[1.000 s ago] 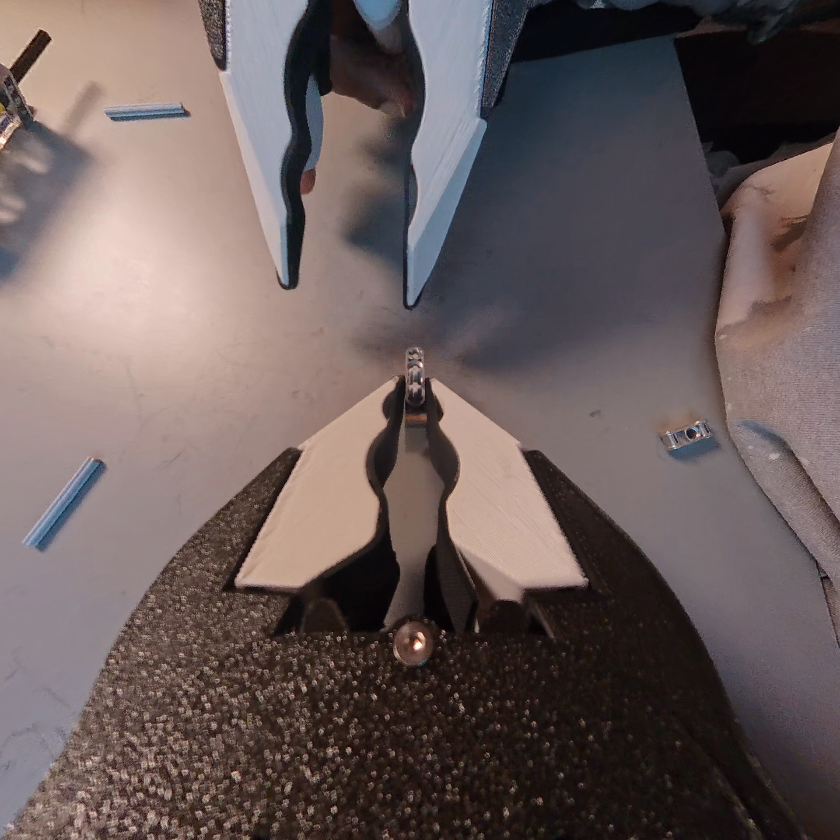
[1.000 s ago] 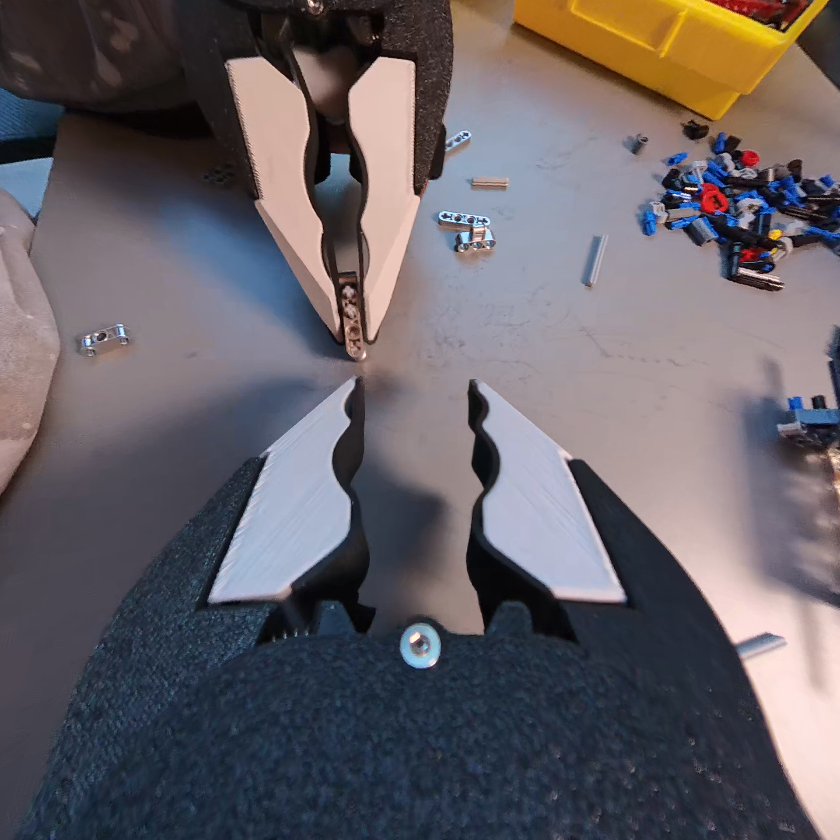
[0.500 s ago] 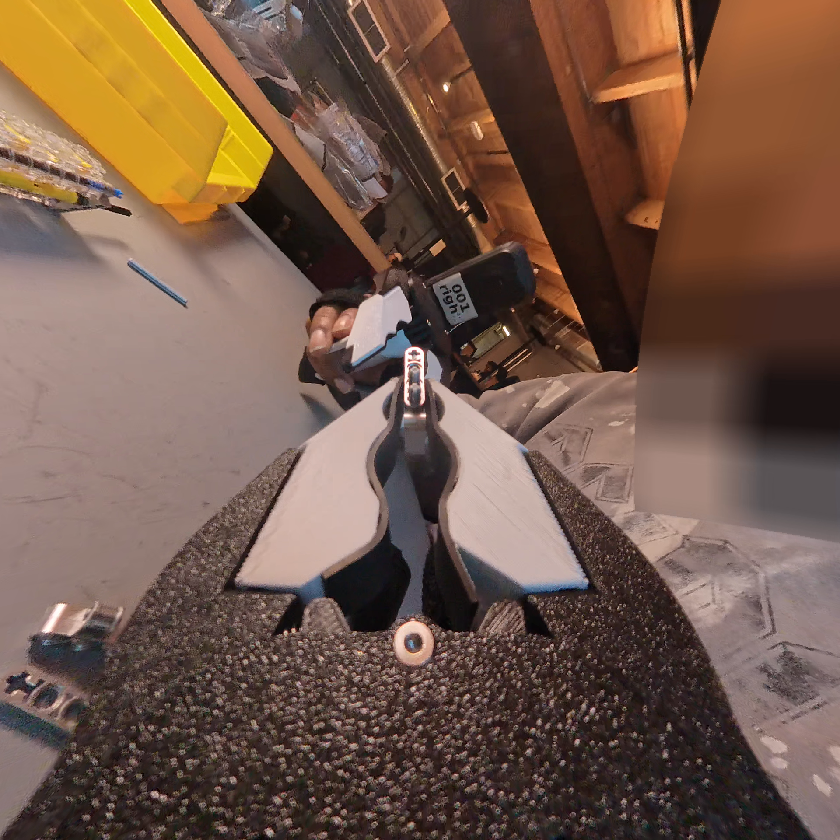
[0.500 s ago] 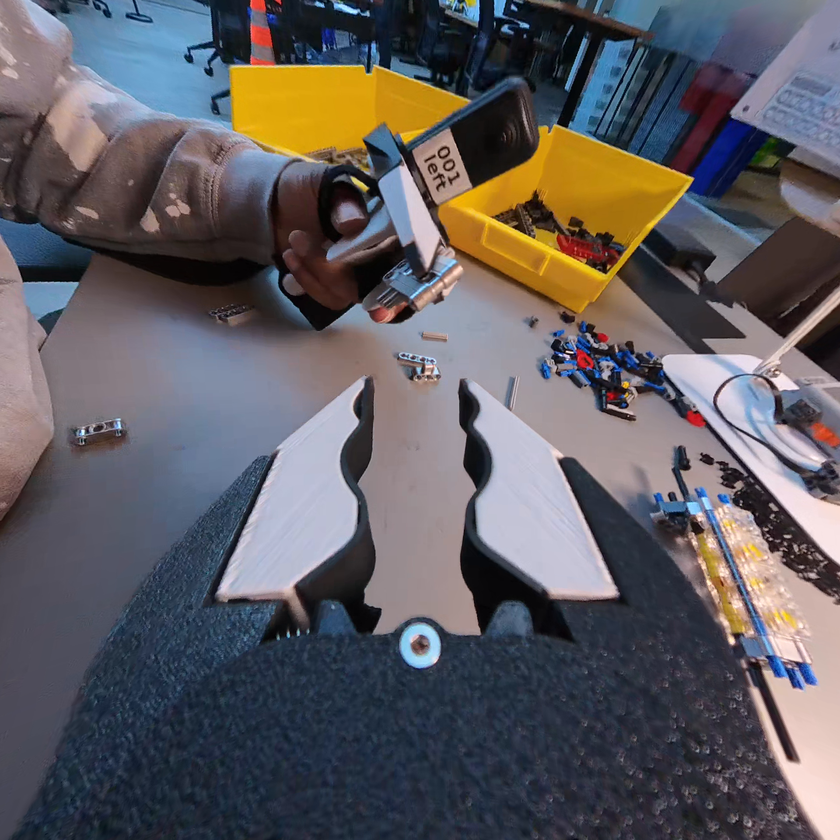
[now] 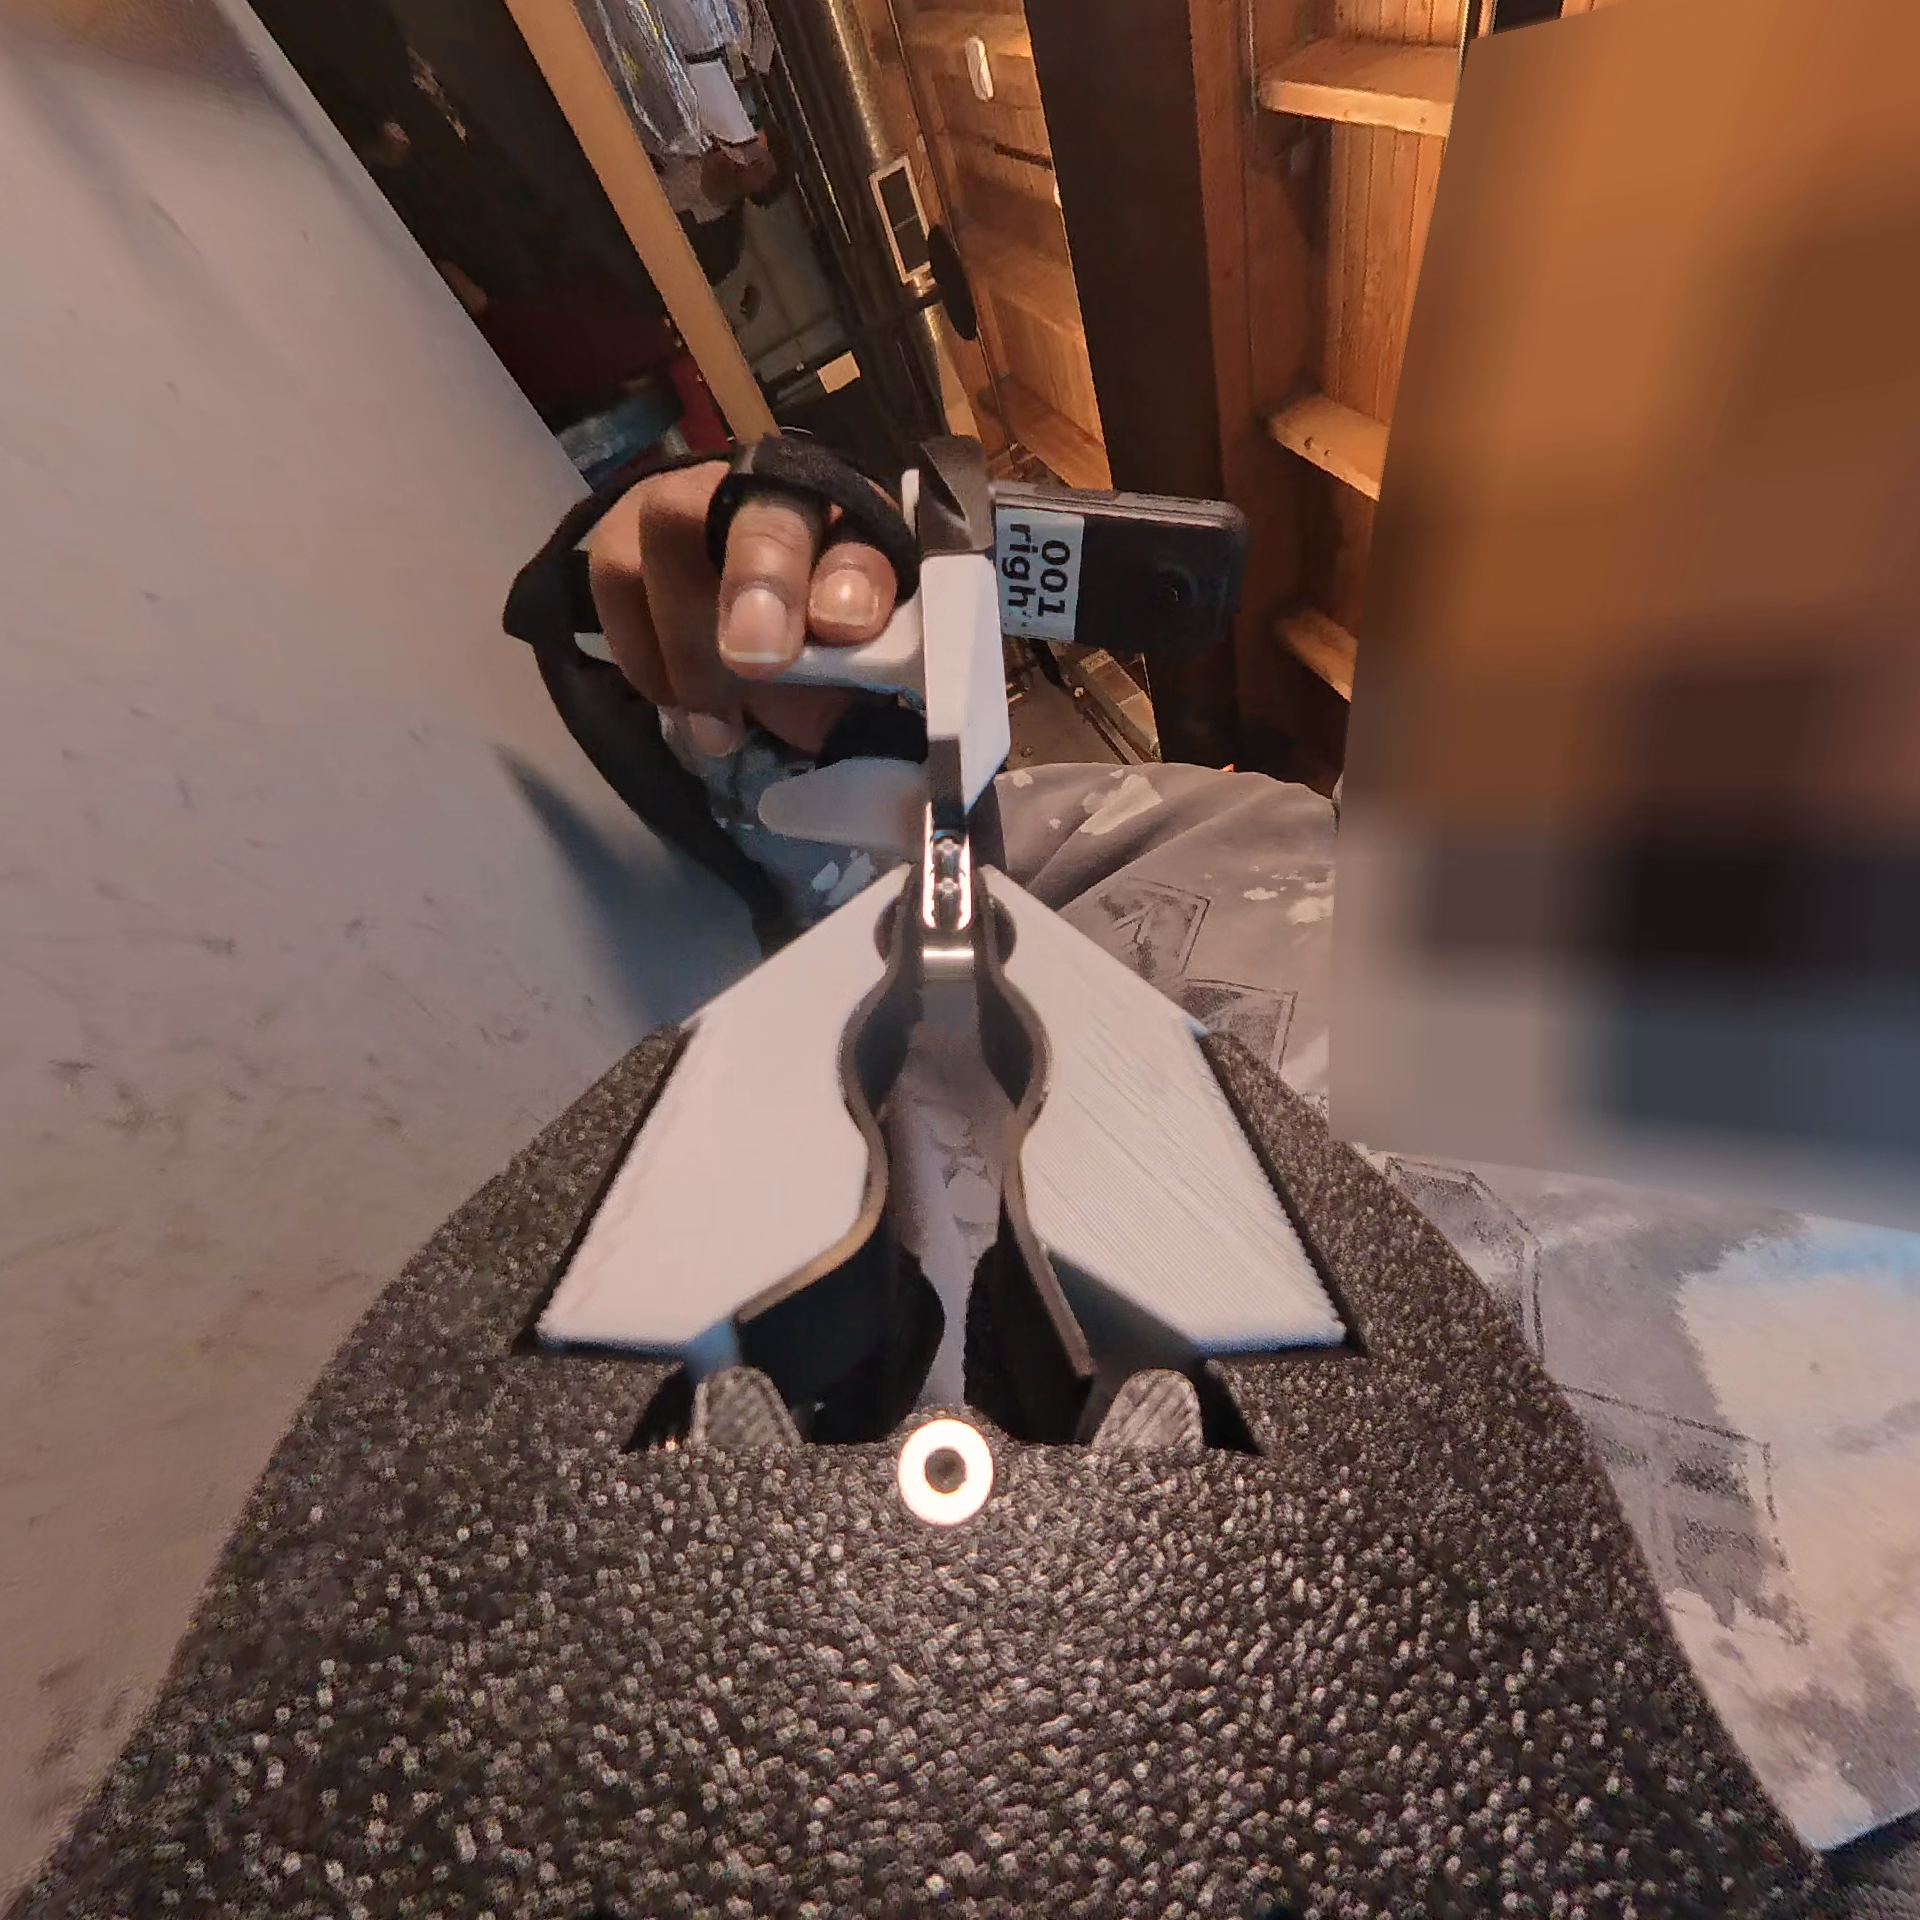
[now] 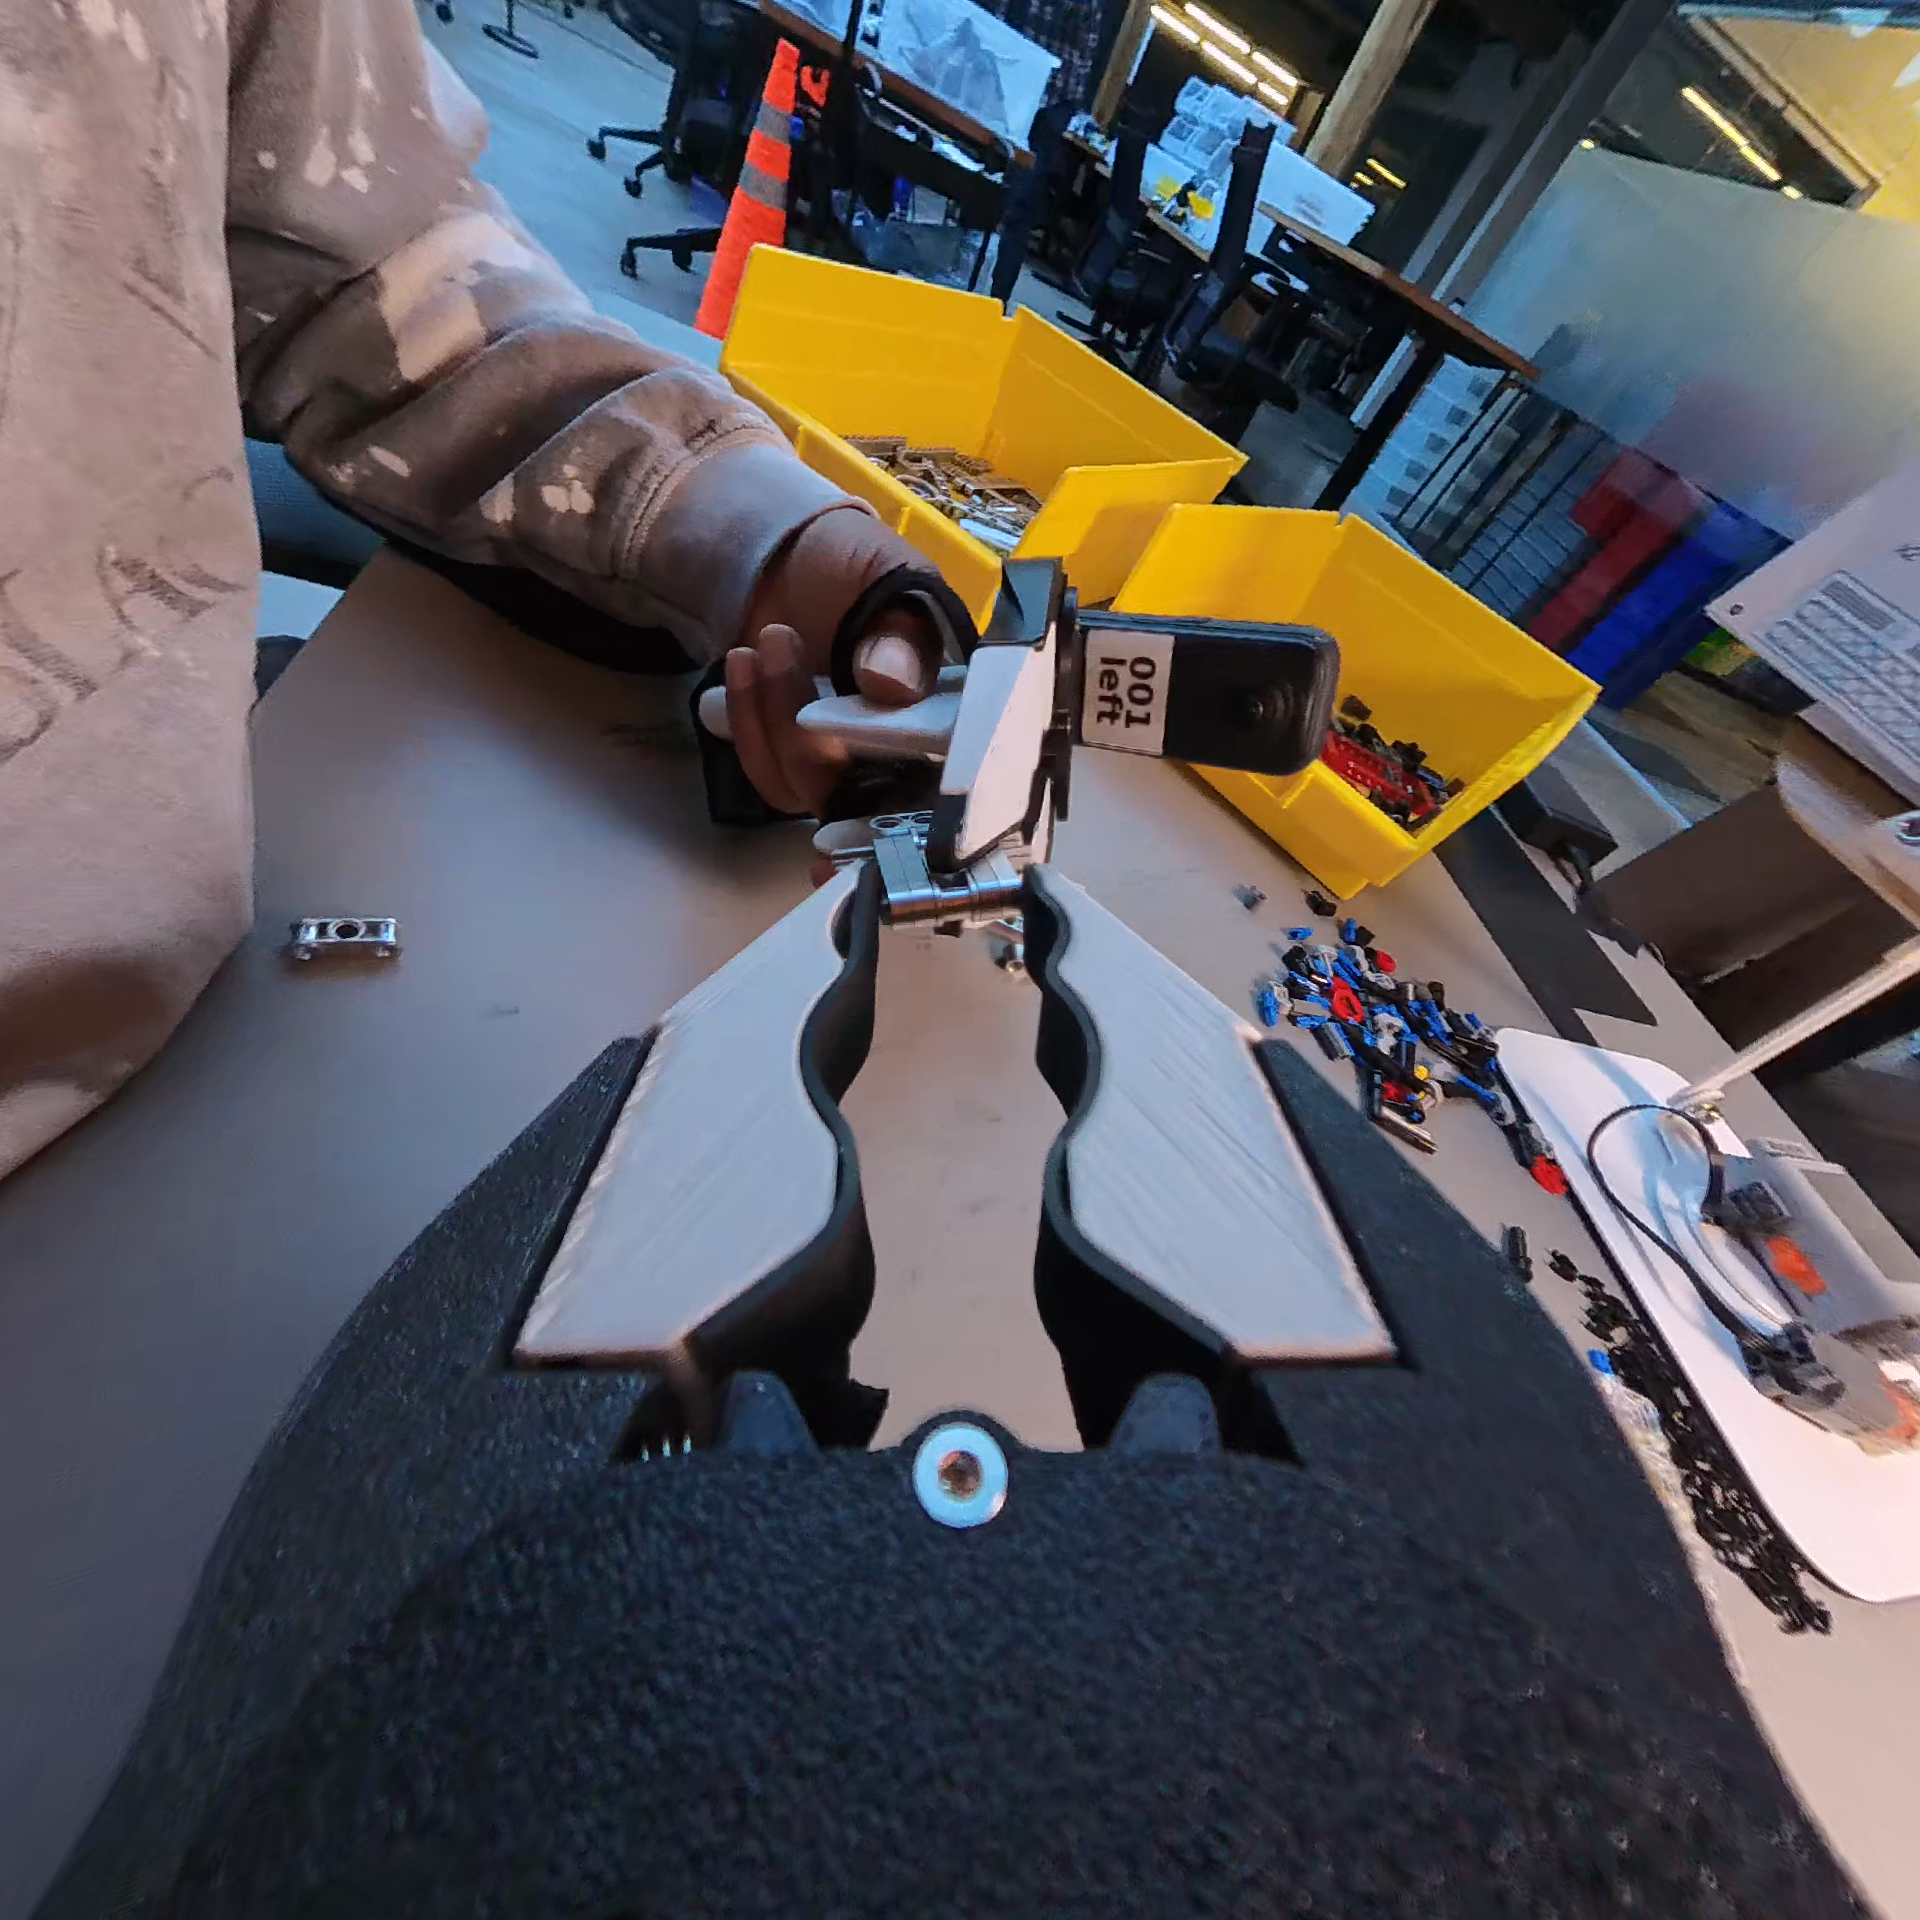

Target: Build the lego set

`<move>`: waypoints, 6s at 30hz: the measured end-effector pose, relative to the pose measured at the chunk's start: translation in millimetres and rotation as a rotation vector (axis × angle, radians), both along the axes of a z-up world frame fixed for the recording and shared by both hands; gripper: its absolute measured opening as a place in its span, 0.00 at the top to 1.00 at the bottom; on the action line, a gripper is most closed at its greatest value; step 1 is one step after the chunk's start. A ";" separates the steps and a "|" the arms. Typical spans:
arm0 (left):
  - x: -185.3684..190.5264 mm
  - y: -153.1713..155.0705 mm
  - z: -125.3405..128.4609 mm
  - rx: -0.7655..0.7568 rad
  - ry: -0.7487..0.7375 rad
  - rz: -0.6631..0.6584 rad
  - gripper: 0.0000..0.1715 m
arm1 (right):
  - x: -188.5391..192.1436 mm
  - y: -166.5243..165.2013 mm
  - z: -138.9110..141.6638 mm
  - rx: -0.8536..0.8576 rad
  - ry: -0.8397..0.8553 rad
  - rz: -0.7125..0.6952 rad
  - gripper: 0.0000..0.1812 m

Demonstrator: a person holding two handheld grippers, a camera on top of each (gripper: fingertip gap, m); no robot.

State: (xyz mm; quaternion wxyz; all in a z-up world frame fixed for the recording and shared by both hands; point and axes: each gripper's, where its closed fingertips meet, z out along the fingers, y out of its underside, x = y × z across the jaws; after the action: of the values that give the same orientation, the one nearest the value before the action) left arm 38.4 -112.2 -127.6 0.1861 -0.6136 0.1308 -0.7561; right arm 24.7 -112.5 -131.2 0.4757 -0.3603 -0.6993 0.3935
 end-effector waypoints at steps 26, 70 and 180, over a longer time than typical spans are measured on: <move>3.3 7.6 -57.7 0.973 0.960 0.137 0.67 | -11.8 0.0 -43.5 -0.087 -0.232 -0.025 0.87; 4.8 11.4 -78.6 1.121 1.102 0.136 0.74 | -4.7 4.1 -64.1 -0.011 -0.291 -0.031 0.87; -58.9 26.3 -93.4 0.792 1.093 0.122 0.84 | 13.6 41.5 -101.9 -0.033 -0.505 -0.168 0.77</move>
State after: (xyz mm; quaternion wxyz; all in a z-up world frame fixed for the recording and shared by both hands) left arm -20.5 -86.0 -220.9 0.3463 -0.7995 0.4385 -0.2205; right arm 38.3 -71.0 -233.1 0.3110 -0.5118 -0.7569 0.2617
